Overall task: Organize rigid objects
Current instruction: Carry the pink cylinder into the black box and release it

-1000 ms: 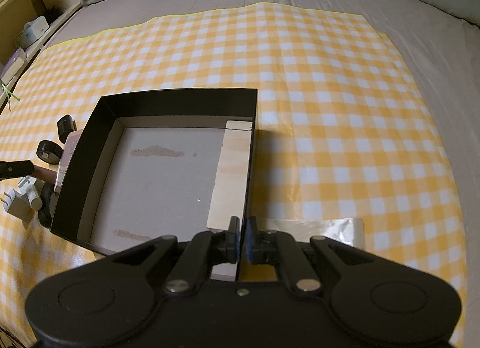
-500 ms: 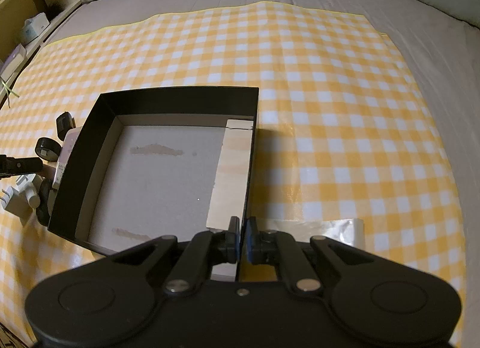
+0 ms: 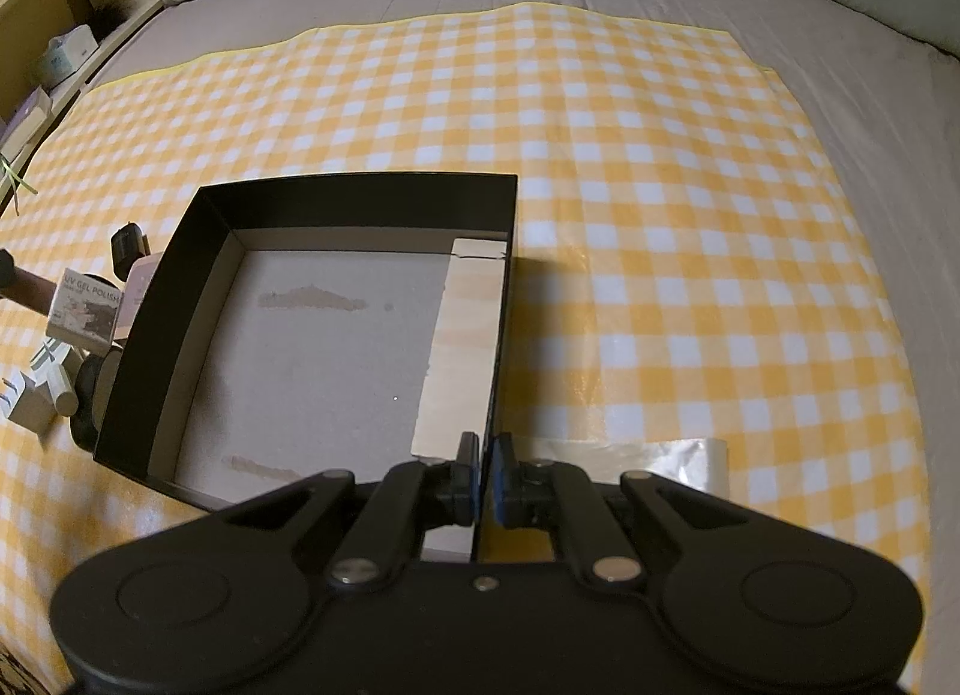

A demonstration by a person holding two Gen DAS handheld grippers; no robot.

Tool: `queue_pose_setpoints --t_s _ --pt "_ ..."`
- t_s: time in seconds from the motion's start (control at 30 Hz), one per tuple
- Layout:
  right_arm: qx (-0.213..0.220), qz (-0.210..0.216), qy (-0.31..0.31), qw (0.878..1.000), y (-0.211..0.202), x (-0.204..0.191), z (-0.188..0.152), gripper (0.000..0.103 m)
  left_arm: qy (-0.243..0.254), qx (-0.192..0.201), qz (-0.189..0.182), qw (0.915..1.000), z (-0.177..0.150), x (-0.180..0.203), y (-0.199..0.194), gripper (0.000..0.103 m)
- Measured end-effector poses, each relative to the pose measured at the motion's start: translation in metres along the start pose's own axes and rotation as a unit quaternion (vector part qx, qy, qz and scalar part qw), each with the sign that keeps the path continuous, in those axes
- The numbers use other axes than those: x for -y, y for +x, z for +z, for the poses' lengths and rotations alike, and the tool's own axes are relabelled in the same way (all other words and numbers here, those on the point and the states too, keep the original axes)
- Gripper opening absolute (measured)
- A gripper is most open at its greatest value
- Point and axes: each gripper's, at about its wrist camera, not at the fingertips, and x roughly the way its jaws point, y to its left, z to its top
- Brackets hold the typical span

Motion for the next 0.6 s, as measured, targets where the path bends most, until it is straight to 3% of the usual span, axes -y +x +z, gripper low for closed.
queue_pose_setpoints --t_s 0.33,0.6 --pt "0.000 0.001 -0.001 1.000 0.001 0.001 0.000 0.005 0.034 -0.066 -0.023 0.9970 -0.031 0.053 0.058 0.016" --pt "0.000 0.003 -0.002 1.000 0.000 0.001 0.000 0.005 0.007 -0.092 -0.046 0.9947 -0.056 0.076 0.096 0.016"
